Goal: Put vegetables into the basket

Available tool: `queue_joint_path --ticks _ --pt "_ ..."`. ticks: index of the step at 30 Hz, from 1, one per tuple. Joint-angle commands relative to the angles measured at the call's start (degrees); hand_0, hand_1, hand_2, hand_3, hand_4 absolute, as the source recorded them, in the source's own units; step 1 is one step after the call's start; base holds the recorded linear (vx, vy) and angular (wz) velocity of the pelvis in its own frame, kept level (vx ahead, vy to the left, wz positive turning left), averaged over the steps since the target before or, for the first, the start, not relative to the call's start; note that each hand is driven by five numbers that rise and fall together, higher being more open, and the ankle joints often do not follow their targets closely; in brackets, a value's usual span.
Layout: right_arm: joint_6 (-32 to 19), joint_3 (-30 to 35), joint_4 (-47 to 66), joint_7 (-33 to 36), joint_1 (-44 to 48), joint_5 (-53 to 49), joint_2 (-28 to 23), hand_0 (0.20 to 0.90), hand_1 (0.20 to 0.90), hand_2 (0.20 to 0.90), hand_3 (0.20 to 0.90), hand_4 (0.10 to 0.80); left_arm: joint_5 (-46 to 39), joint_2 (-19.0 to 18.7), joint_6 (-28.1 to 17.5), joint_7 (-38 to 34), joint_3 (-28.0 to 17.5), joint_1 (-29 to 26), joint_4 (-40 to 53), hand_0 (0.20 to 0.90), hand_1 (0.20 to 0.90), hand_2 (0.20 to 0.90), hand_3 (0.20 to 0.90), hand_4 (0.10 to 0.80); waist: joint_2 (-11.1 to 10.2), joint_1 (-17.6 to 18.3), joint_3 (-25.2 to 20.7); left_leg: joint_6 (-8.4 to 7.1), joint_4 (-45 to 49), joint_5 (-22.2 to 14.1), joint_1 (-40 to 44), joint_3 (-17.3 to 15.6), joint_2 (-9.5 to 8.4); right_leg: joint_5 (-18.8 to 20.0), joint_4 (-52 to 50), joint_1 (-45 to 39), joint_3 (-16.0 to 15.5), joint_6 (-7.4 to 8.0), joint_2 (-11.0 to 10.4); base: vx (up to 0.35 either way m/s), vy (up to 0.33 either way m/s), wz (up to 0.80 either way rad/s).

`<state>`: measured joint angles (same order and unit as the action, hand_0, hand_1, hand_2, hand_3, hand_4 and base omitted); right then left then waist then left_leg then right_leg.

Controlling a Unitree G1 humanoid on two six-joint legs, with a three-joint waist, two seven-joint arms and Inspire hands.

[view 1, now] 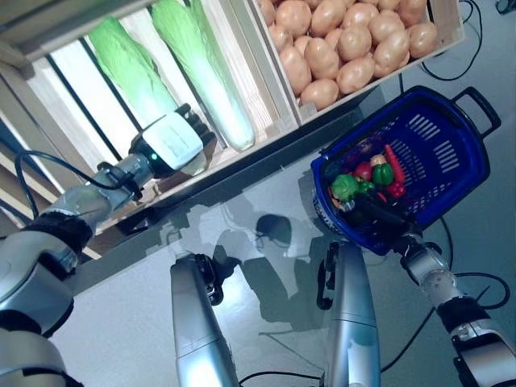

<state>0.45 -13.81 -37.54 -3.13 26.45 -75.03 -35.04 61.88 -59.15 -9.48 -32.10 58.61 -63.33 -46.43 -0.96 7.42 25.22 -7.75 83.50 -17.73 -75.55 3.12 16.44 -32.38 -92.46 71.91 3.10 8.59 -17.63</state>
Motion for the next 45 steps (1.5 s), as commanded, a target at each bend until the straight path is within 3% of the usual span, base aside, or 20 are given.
queue_joint_path --ticks 1,11,12,13,14,23,26,32,35,42,45 --pt "-5.17 6.03 3.19 1.24 -0.41 -4.09 -3.63 0.9 0.9 0.9 0.9 0.8 -2.29 -4.91 2.35 3.42 1.06 -6.99 -5.5 0.9 0.9 0.9 0.9 0.8 0.45 0.9 -2.47 -0.24 0.82 -10.75 1.28 -1.35 2.26 6.53 5.14 3.26 -1.74 -1.38 -0.47 -0.022 -0.026 -0.04" --pt "-5.76 7.86 2.87 -1.52 0.43 -5.3 -6.0 0.9 0.9 0.9 0.9 0.8 -6.38 -6.28 1.39 11.48 4.11 -9.79 -8.6 0.9 0.9 0.9 0.9 0.8 0.65 1.09 -1.15 0.48 4.92 -10.93 -4.27 -0.43 2.99 5.99 0.38 8.64 0.13 -1.12 0.28 -0.007 0.0 -0.01" --pt "-5.77 7.94 2.9 -1.6 0.41 -5.4 -5.99 0.9 0.9 0.9 0.9 0.8 -6.7 -6.31 1.46 11.91 4.17 -9.6 -8.7 0.719 0.719 0.719 0.719 0.679 0.67 1.06 -1.09 0.57 5.09 -10.97 -4.42 -0.36 2.89 6.02 0.31 8.78 0.22 -1.11 0.24 -0.037 -0.01 0.03" --pt "-5.72 7.98 3.37 -1.54 0.31 -5.61 -5.96 0.9 0.9 0.9 0.9 0.8 -7.52 -6.49 1.52 12.38 4.28 -9.41 -8.6 0.375 0.375 0.375 0.375 0.45 0.71 1.03 -1.03 0.74 5.09 -10.93 -4.54 -0.31 2.76 6.13 0.41 8.91 0.3 -1.09 0.18 0.0 0.0 0.0" --pt "-5.7 7.99 3.72 -1.47 0.22 -5.76 -5.97 0.9 0.9 0.9 0.9 0.8 -8.17 -6.62 1.48 12.7 4.28 -9.28 -8.47 0.3 0.3 0.3 0.3 0.4 0.72 1.0 -1.02 0.87 5.03 -10.9 -4.52 -0.31 2.7 6.16 0.48 8.91 0.29 -1.1 0.11 -0.026 0.0 -0.03" --pt "-5.69 8.37 7.66 -1.37 -1.75 -2.53 -4.27 0.9 0.9 0.9 0.9 0.8 -12.3 -8.96 -0.43 11.12 1.03 -5.57 -5.39 0.3 0.3 0.3 0.3 0.4 1.02 0.57 -2.8 2.42 2.53 -10.31 -0.24 -1.16 2.88 6.08 2.99 4.34 -0.84 -1.32 -0.6 0.019 -0.008 -0.02" --pt "-5.96 8.6 8.49 -0.89 -2.51 -1.69 -3.4 0.9 0.9 0.9 0.9 0.8 -18.85 -9.54 -1.03 8.76 -0.21 -4.09 -4.1 0.3 0.3 0.3 0.3 0.4 1.09 0.46 -3.9 2.69 1.37 -10.03 2.07 -1.78 3.39 6.11 4.2 1.97 -1.57 -1.51 -0.65 0.054 -0.025 0.04" --pt "-7.22 8.07 8.64 -2.96 -1.85 1.43 -1.21 0.9 0.9 0.9 0.9 0.8 -28.14 -8.01 -6.56 3.89 -5.95 1.46 -2.85 0.3 0.3 0.3 0.3 0.4 1.51 -0.25 -6.36 3.49 -6.38 -7.77 11.23 -4.37 2.94 8.0 13.16 -7.53 -4.77 -2.25 -0.93 0.001 0.002 -0.01" --pt "-13.79 7.77 10.24 -5.35 -3.2 4.53 0.37 0.9 0.9 0.9 0.9 0.8 -27.9 -7.41 -11.25 4.82 -8.33 4.53 -1.24 0.3 0.3 0.3 0.3 0.4 1.88 -0.04 -7.46 3.53 -11.6 -6.22 17.81 -6.31 2.87 9.08 18.51 -14.12 -6.1 -2.28 -1.02 0.052 0.009 -0.06" --pt "-18.14 8.28 13.77 -10.08 -6.17 11.54 1.08 0.9 0.9 0.9 0.9 0.8 -32.1 -8.2 -15.27 4.78 -11.51 9.54 6.68 0.3 0.3 0.3 0.3 0.4 2.8 0.08 -9.37 3.77 -23.2 -3.8 29.82 -9.31 2.08 11.57 29.44 -24.6 -6.61 -1.77 -1.91 0.059 -0.003 -0.02" --pt "-20.28 6.72 14.22 -9.49 -5.7 17.82 1.18 0.9 0.9 0.9 0.9 0.8 -36.7 -5.93 -16.9 4.98 -13.81 11.68 8.46 0.3 0.3 0.3 0.3 0.4 2.86 -0.65 -10.99 3.58 -29.34 -2.62 35.32 -9.39 1.33 13.08 35.12 -29.33 -6.95 -1.72 -2.61 0.072 -0.04 -0.04"
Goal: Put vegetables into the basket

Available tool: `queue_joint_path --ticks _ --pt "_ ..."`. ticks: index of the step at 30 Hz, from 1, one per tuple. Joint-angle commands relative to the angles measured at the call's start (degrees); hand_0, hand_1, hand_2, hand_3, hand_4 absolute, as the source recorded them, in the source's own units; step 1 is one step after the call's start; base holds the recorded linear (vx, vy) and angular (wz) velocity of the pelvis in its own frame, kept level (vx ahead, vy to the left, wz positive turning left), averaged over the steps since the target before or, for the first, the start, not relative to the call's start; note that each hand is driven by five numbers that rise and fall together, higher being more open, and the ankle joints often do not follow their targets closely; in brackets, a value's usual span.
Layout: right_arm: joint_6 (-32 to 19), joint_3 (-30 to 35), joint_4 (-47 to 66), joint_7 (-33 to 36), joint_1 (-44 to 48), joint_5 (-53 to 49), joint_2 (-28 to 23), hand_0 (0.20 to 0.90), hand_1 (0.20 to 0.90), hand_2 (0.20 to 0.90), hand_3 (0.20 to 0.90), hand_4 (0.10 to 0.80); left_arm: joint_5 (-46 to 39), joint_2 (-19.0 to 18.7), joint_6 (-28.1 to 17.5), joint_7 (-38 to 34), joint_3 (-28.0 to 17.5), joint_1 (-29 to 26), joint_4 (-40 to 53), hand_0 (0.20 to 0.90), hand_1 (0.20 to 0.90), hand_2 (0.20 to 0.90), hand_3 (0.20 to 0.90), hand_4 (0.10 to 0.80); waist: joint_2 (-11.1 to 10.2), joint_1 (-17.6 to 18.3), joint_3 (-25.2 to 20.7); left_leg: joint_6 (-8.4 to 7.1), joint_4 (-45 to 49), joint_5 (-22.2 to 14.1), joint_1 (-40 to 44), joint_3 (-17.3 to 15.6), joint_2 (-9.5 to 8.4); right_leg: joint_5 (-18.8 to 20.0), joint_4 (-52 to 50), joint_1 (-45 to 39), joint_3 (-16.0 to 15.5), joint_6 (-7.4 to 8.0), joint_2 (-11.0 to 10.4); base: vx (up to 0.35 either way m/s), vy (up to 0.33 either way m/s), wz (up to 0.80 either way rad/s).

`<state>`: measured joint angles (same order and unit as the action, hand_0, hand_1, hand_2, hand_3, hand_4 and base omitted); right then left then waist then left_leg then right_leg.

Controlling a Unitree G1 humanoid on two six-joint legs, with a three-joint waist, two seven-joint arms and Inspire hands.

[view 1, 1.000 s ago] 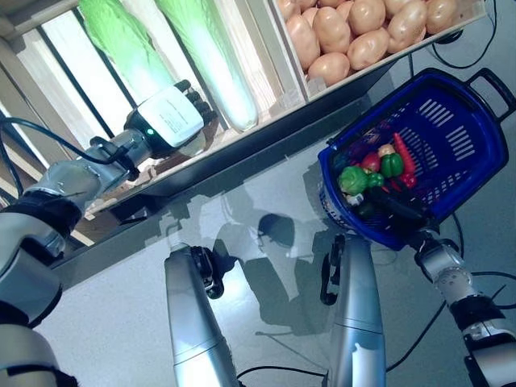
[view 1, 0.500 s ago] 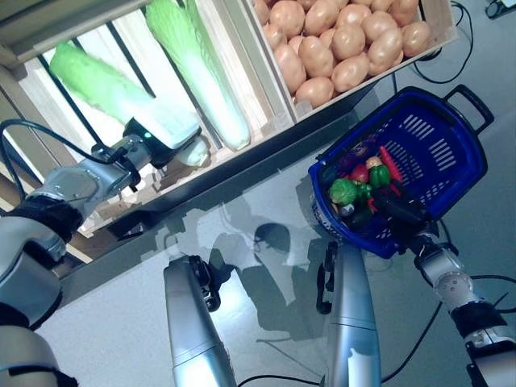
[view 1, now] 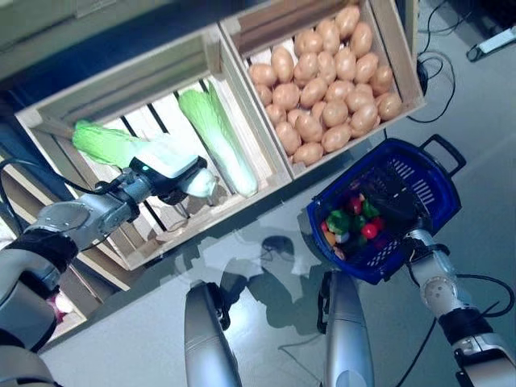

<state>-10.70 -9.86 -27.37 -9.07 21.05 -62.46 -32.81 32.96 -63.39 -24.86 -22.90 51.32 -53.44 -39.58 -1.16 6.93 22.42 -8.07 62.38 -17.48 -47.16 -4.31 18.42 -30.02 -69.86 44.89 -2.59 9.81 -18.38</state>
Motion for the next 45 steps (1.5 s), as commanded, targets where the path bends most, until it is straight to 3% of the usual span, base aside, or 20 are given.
queue_joint_path --ticks 1,4,7,9,12,15,18,22,25,32,40,45 --pt "-9.94 1.82 4.44 -3.6 0.22 8.11 -0.99 0.9 0.9 0.9 0.9 0.8 -9.36 -0.58 -2.66 -4.33 -8.0 2.73 2.5 0.3 0.3 0.3 0.3 0.4 2.92 -0.53 -8.87 3.74 -10.3 -2.58 9.03 -2.17 -0.79 11.36 14.58 -4.19 -1.59 -2.8 -2.06 0.053 -0.05 -0.08" --pt "-11.69 -0.83 6.82 -2.01 1.06 18.05 -0.91 0.9 0.9 0.9 0.9 0.8 -15.54 2.7 -6.34 -3.21 -14.29 6.52 5.71 0.3 0.3 0.3 0.3 0.4 2.31 -1.21 -10.09 3.95 -15.53 0.45 13.3 -3.0 -0.82 14.58 19.31 -8.13 -3.49 -3.15 -2.77 -0.032 -0.093 -0.08" --pt "-12.89 -2.23 8.93 3.32 2.37 24.52 -0.85 0.9 0.9 0.9 0.9 0.8 -27.46 7.01 -10.63 2.66 -22.14 10.43 8.5 0.3 0.3 0.3 0.3 0.4 1.76 -1.98 -11.12 3.76 -19.79 2.0 17.5 -3.91 -1.0 15.71 23.17 -12.45 -5.36 -2.82 -2.92 0.008 -0.076 -0.05" --pt "-11.97 -2.89 8.54 2.84 3.48 28.14 0.51 0.9 0.9 0.9 0.9 0.8 -35.94 12.14 -13.52 8.93 -27.18 12.46 9.27 0.3 0.3 0.3 0.3 0.4 1.57 -2.51 -11.89 3.77 -22.97 3.17 20.77 -4.36 -1.5 16.6 26.18 -15.78 -6.59 -2.8 -2.64 0.04 -0.059 -0.04" --pt "-6.95 -5.43 8.7 -0.26 5.54 30.8 1.25 0.9 0.9 0.9 0.9 0.8 -49.43 18.6 -13.3 20.11 -31.64 14.0 11.58 0.3 0.3 0.3 0.3 0.4 1.18 -3.22 -13.57 3.48 -29.03 5.53 26.66 -5.51 -2.4 18.15 32.45 -21.91 -7.9 -2.75 -1.14 0.109 -0.067 -0.01" --pt "-3.51 -6.64 8.05 -2.6 6.77 29.42 1.49 0.9 0.9 0.9 0.9 0.8 -59.92 22.57 -12.75 26.66 -33.17 15.11 12.13 0.3 0.3 0.3 0.3 0.4 0.94 -3.5 -14.69 3.19 -33.51 7.26 31.05 -6.25 -3.15 19.26 37.54 -26.68 -8.59 -2.7 0.38 0.115 -0.059 -0.07" --pt "-0.92 -7.71 7.84 -4.79 8.27 27.54 2.34 0.9 0.9 0.9 0.9 0.8 -67.56 27.81 -11.25 30.96 -33.99 15.88 12.91 0.3 0.3 0.3 0.3 0.4 0.43 -3.63 -16.03 2.92 -39.33 9.36 36.38 -7.73 -4.11 20.77 44.45 -32.51 -9.83 -2.71 2.46 0.093 -0.057 -0.08" --pt "1.18 -8.66 8.42 -7.15 8.76 27.89 3.71 0.9 0.9 0.9 0.9 0.8 -68.62 31.92 -12.01 30.5 -33.61 17.77 13.95 0.3 0.3 0.3 0.3 0.4 -0.04 -3.57 -17.82 2.55 -46.63 12.06 41.95 -9.07 -5.28 22.88 52.71 -38.55 -10.24 -2.37 5.05 0.129 -0.038 0.0" --pt "4.85 -9.7 10.37 -9.27 9.51 28.19 3.26 0.9 0.9 0.9 0.9 0.8 -72.16 35.64 -9.46 31.18 -34.36 20.21 16.74 0.3 0.3 0.3 0.3 0.4 -0.48 -3.91 -19.5 2.23 -52.46 13.69 46.12 -9.38 -6.79 24.19 59.29 -43.65 -10.65 -2.15 7.31 0.121 -0.028 -0.08" --pt "14.31 -12.84 13.33 -11.55 14.42 28.21 2.45 0.9 0.9 0.9 0.9 0.8 -71.94 41.76 -6.9 28.81 -32.42 23.62 18.59 0.3 0.3 0.3 0.3 0.4 -1.4 -4.09 -21.24 2.47 -58.21 15.25 50.4 -9.93 -8.19 26.67 64.61 -47.58 -10.5 -1.9 8.86 0.065 -0.025 0.08" --pt "17.89 -14.79 12.33 -12.38 18.37 25.0 5.14 0.9 0.9 0.9 0.9 0.8 -72.78 44.92 -6.0 31.34 -30.44 25.11 17.77 0.3 0.3 0.3 0.3 0.4 -1.54 -4.61 -22.59 2.52 -62.9 16.43 52.74 -9.95 -8.76 28.64 68.85 -49.73 -10.23 -1.82 9.78 0.016 -0.006 0.02" --pt "23.34 -16.17 12.91 -15.81 19.61 21.44 6.48 0.9 0.9 0.9 0.9 0.8 -72.76 46.66 -7.09 33.55 -28.22 26.22 16.31 0.3 0.3 0.3 0.3 0.4 -1.53 -4.62 -23.09 2.44 -65.24 17.03 53.57 -9.83 -9.07 29.52 70.85 -50.47 -9.92 -1.85 10.22 0.0 0.0 0.0"
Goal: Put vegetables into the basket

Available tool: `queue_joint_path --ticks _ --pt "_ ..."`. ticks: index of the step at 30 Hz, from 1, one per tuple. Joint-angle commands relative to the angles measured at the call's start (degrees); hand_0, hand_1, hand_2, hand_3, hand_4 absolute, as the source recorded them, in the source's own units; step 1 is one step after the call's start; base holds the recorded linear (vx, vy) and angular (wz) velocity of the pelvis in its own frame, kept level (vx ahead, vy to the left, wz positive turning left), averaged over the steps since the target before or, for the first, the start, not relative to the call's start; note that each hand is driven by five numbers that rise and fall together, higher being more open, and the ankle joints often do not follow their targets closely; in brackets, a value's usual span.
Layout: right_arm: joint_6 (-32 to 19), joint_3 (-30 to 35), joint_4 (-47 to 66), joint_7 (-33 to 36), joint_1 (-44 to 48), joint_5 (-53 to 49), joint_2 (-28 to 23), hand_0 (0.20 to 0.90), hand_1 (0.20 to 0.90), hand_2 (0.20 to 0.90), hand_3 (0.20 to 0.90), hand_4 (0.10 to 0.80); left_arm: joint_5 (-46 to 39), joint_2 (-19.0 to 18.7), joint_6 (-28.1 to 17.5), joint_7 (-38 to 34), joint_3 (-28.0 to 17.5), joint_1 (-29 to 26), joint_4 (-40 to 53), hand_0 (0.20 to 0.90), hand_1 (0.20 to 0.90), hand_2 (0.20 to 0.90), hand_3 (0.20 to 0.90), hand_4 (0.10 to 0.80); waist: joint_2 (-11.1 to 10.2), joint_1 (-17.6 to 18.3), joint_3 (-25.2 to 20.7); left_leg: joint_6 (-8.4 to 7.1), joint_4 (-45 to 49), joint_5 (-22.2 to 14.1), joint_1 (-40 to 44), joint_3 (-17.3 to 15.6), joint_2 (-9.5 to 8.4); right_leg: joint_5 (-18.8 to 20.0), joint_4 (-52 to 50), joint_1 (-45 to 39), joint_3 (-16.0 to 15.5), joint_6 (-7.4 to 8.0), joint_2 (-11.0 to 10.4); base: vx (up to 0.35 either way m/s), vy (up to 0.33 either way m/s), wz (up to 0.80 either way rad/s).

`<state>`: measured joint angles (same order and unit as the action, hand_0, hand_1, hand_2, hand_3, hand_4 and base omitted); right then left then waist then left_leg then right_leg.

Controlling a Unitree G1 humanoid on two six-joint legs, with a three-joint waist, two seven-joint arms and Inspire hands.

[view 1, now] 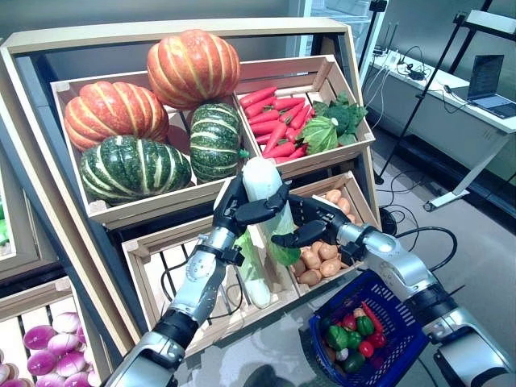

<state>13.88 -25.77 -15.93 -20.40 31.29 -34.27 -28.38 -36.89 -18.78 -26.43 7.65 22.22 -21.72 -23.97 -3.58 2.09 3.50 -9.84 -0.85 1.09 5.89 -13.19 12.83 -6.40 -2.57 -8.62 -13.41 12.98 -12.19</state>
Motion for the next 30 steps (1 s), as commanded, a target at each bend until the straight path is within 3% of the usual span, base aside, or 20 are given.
queue_joint_path --ticks 1,15,17,21,30 --pt "-0.89 -0.44 1.28 -4.99 9.51 -7.21 2.29 0.9 0.9 0.9 0.9 0.8 -3.01 2.22 -5.57 3.31 1.15 -5.33 0.58 0.3 0.3 0.3 0.3 0.4 0.85 0.21 -4.21 4.22 -2.09 -1.54 0.6 -1.01 -3.5 5.98 3.71 2.98 0.98 -5.02 4.05 0.035 0.019 0.01" --pt "8.59 -5.02 -5.96 -14.18 14.01 -12.05 4.55 0.9 0.9 0.9 0.9 0.8 -8.32 3.81 -6.82 9.26 5.08 -5.4 -2.31 0.3 0.3 0.3 0.3 0.4 0.08 -0.13 -4.89 3.99 -3.18 -1.4 0.99 -0.88 -3.48 6.75 5.19 2.47 1.89 -4.97 4.11 0.022 0.002 0.02" --pt "10.36 -4.58 -7.8 -18.06 13.76 -17.36 5.56 0.3 0.3 0.3 0.3 0.4 -8.76 3.93 -7.26 9.68 5.49 -5.1 -1.34 0.3 0.3 0.3 0.3 0.4 -0.03 -0.42 -5.0 3.94 -3.11 -1.58 1.29 -0.73 -3.45 6.73 5.26 2.09 1.93 -4.99 4.02 0.081 0.002 0.0" --pt "10.68 -2.64 -9.63 -20.11 12.93 -20.14 6.11 0.3 0.3 0.3 0.3 0.4 -9.43 3.52 -7.03 11.13 5.59 -4.18 -0.26 0.3 0.3 0.3 0.3 0.4 -0.07 -0.87 -5.25 3.83 -3.06 -1.76 1.41 -0.32 -3.5 6.91 5.61 1.74 2.0 -4.92 3.84 0.053 -0.003 0.03" --pt "6.86 -0.84 -11.74 -16.67 12.14 -17.13 4.8 0.3 0.3 0.3 0.3 0.4 -9.03 2.53 -7.14 10.08 6.22 -4.28 2.16 0.3 0.3 0.3 0.3 0.4 0.05 -0.52 -5.13 3.78 -2.87 -2.09 1.22 0.2 -3.72 7.19 5.85 2.13 2.9 -4.67 3.41 0.015 0.003 0.05"
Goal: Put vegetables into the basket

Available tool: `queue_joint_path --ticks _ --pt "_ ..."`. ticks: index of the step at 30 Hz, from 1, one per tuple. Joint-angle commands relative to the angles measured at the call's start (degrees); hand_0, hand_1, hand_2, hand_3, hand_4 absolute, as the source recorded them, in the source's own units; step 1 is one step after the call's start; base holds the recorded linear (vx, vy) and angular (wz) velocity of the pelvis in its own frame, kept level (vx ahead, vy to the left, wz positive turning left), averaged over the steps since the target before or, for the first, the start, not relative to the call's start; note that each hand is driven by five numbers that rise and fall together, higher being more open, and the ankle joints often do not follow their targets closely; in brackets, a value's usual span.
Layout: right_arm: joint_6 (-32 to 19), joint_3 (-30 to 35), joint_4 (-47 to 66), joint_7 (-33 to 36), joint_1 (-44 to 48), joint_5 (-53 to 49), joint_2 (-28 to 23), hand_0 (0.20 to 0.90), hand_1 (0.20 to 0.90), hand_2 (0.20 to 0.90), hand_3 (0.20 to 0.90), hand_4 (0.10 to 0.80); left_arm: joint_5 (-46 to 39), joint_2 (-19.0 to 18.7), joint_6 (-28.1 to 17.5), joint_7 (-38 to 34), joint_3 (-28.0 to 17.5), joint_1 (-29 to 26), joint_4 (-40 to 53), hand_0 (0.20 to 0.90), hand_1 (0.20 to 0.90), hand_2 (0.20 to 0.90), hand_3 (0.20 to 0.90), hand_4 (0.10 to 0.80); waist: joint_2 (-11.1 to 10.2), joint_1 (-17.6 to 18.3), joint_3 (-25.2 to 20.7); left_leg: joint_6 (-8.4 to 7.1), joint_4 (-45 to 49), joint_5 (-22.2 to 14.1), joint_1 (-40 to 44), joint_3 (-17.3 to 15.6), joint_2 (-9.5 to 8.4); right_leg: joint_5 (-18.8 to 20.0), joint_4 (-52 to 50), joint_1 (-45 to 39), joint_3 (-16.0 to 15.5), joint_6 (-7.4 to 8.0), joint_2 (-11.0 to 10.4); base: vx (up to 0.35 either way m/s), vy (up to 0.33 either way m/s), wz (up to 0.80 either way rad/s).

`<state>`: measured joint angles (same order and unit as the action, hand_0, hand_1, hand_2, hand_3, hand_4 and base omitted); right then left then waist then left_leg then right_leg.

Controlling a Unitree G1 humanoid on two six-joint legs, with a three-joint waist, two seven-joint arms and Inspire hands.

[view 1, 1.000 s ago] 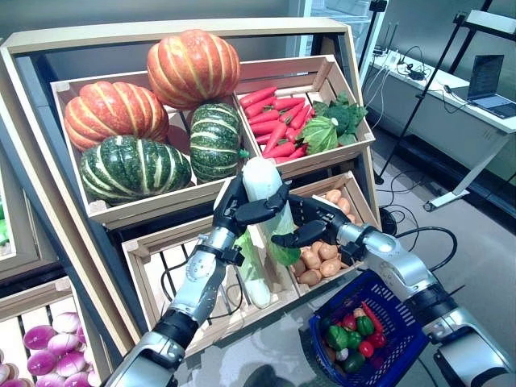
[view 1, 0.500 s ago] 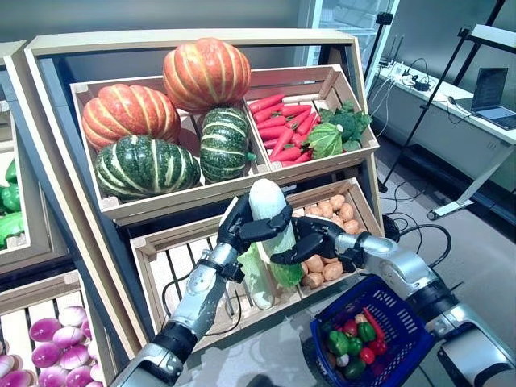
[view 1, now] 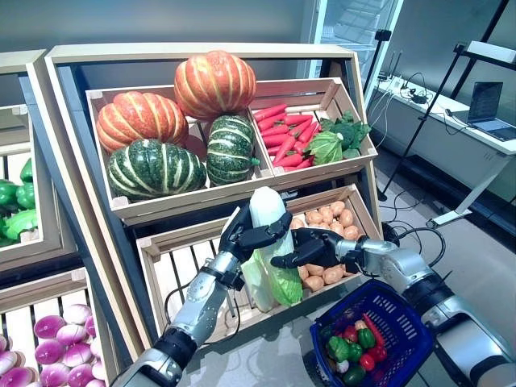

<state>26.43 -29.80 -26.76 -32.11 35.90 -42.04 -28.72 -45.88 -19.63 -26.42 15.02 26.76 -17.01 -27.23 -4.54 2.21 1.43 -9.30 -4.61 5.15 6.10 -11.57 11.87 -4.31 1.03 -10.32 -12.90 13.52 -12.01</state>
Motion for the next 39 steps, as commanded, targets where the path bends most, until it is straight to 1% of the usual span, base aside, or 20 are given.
queue_joint_path --ticks 1,11,12,15,17,20,21,22,24,26,29,32,36,39 --pt "-6.03 3.18 -1.06 -4.62 7.54 -8.91 5.05 0.3 0.3 0.3 0.3 0.4 -0.13 3.37 -7.26 2.76 1.66 -9.09 5.32 0.3 0.3 0.3 0.3 0.4 1.02 -0.58 -3.1 3.27 0.89 -6.16 1.0 -1.42 -2.79 5.12 2.27 3.83 2.43 -5.17 3.2 0.031 0.01 0.02" --pt "-7.33 4.04 -1.36 -3.42 5.86 -6.97 3.24 0.3 0.3 0.3 0.3 0.4 2.03 2.63 -6.74 1.16 0.92 -9.34 6.27 0.3 0.3 0.3 0.3 0.4 1.1 0.44 -2.88 3.39 0.96 -6.21 1.12 -1.96 -2.82 5.31 2.32 4.29 3.5 -5.11 3.18 0.0 0.003 -0.01" --pt "-7.69 4.39 -1.59 -3.02 5.39 -5.4 2.66 0.3 0.3 0.3 0.3 0.4 3.27 2.49 -5.75 0.76 0.8 -9.33 6.01 0.9 0.9 0.9 0.9 0.8 1.14 0.61 -2.91 3.35 0.87 -6.16 1.15 -2.04 -2.77 5.38 2.41 4.29 3.57 -5.06 3.22 -0.013 0.013 -0.11" --pt "-8.42 4.75 -1.68 -2.12 4.35 -4.05 0.84 0.3 0.3 0.3 0.3 0.4 6.21 1.53 -5.05 -0.75 0.22 -8.91 5.81 0.9 0.9 0.9 0.9 0.8 1.23 0.91 -2.95 3.29 0.56 -6.03 1.3 -2.16 -2.69 5.54 2.68 4.23 3.73 -4.93 3.32 -0.003 0.005 -0.03" --pt "-9.24 5.45 -1.94 -0.87 3.48 -3.98 -0.73 0.3 0.3 0.3 0.3 0.4 8.44 0.09 -4.3 -2.72 -0.98 -8.93 5.39 0.9 0.9 0.9 0.9 0.8 1.27 1.14 -2.97 3.26 0.41 -5.94 1.37 -2.42 -2.62 5.63 2.79 4.21 3.75 -4.85 3.32 0.0 0.0 0.0" --pt "-10.93 7.19 -1.82 -0.05 1.2 -5.14 -3.2 0.3 0.3 0.3 0.3 0.4 10.71 -3.75 -2.84 -3.58 -3.44 -8.9 3.47 0.9 0.9 0.9 0.9 0.8 1.42 1.8 -2.96 3.17 0.31 -5.63 1.33 -2.85 -2.42 5.89 2.78 4.56 4.14 -4.77 3.49 -0.005 0.012 -0.04" --pt "-11.12 7.58 -1.61 -0.13 0.58 -5.18 -3.55 0.3 0.3 0.3 0.3 0.4 10.83 -4.26 -2.71 -3.6 -3.84 -8.8 3.11 0.9 0.9 0.9 0.9 0.8 1.47 1.9 -2.94 3.15 0.32 -5.59 1.31 -2.93 -2.39 5.91 2.76 4.62 4.21 -4.76 3.51 -0.015 0.027 -0.12" --pt "-11.61 9.18 -1.09 -0.65 -1.68 -4.99 -4.69 0.3 0.3 0.3 0.3 0.4 10.1 -5.7 -1.68 -3.18 -5.3 -8.46 1.83 0.9 0.9 0.9 0.9 0.8 1.61 2.21 -2.83 3.13 0.36 -5.46 1.22 -3.22 -2.29 5.95 2.63 4.85 4.35 -4.73 3.55 -0.019 0.022 -0.13" --pt "-12.52 11.56 -0.56 -0.96 -5.21 -4.32 -5.96 0.3 0.3 0.3 0.3 0.4 10.01 -6.65 -0.9 -1.98 -7.75 -7.43 -0.88 0.9 0.9 0.9 0.9 0.8 1.78 2.67 -2.69 3.11 0.34 -5.34 1.15 -3.64 -2.13 6.02 2.54 5.1 4.43 -4.62 3.53 -0.022 0.019 -0.16" --pt "-12.89 14.15 -0.27 -0.41 -8.67 -4.59 -7.46 0.3 0.3 0.3 0.3 0.4 11.09 -7.69 -1.06 -1.15 -9.95 -6.21 -4.46 0.9 0.9 0.9 0.9 0.8 1.94 3.25 -2.44 3.1 0.34 -5.22 0.97 -3.93 -2.06 5.99 2.45 5.42 4.81 -4.54 3.62 -0.031 0.018 -0.17" --pt "-13.58 17.35 -1.28 -0.41 -11.86 -4.5 -8.77 0.3 0.3 0.3 0.3 0.4 11.8 -8.8 -0.89 -0.1 -11.97 -5.1 -7.51 0.9 0.9 0.9 0.9 0.8 1.97 3.73 -2.1 3.13 0.48 -5.23 0.71 -4.19 -2.02 5.83 2.2 5.87 5.2 -4.49 3.71 -0.033 0.003 -0.16" --pt "-15.44 20.54 -3.64 0.79 -15.35 -2.53 -10.7 0.3 0.3 0.3 0.3 0.4 11.97 -10.21 -0.1 0.71 -14.3 -3.98 -10.35 0.9 0.9 0.9 0.9 0.8 2.01 4.28 -1.6 3.18 0.52 -5.15 0.69 -4.76 -2.0 5.77 2.0 6.16 5.55 -4.35 3.81 -0.039 -0.003 -0.09" --pt "-17.82 23.55 -8.41 2.9 -16.9 -1.08 -12.47 0.3 0.3 0.3 0.3 0.4 10.97 -11.13 1.16 1.45 -15.81 -3.69 -12.27 0.9 0.9 0.9 0.9 0.8 2.01 4.73 -1.08 3.25 0.78 -5.19 0.74 -5.55 -1.9 5.77 1.79 6.43 6.0 -4.25 3.92 -0.037 -0.005 -0.18" --pt "-19.18 26.06 -13.04 5.08 -17.21 -0.28 -13.1 0.3 0.3 0.3 0.3 0.4 11.47 -11.52 1.03 1.67 -16.39 -4.14 -14.0 0.9 0.9 0.9 0.9 0.8 2.13 4.97 -0.81 3.41 0.94 -5.38 0.93 -6.13 -1.89 5.62 1.57 6.49 6.54 -4.24 4.13 -0.017 -0.006 -0.15"
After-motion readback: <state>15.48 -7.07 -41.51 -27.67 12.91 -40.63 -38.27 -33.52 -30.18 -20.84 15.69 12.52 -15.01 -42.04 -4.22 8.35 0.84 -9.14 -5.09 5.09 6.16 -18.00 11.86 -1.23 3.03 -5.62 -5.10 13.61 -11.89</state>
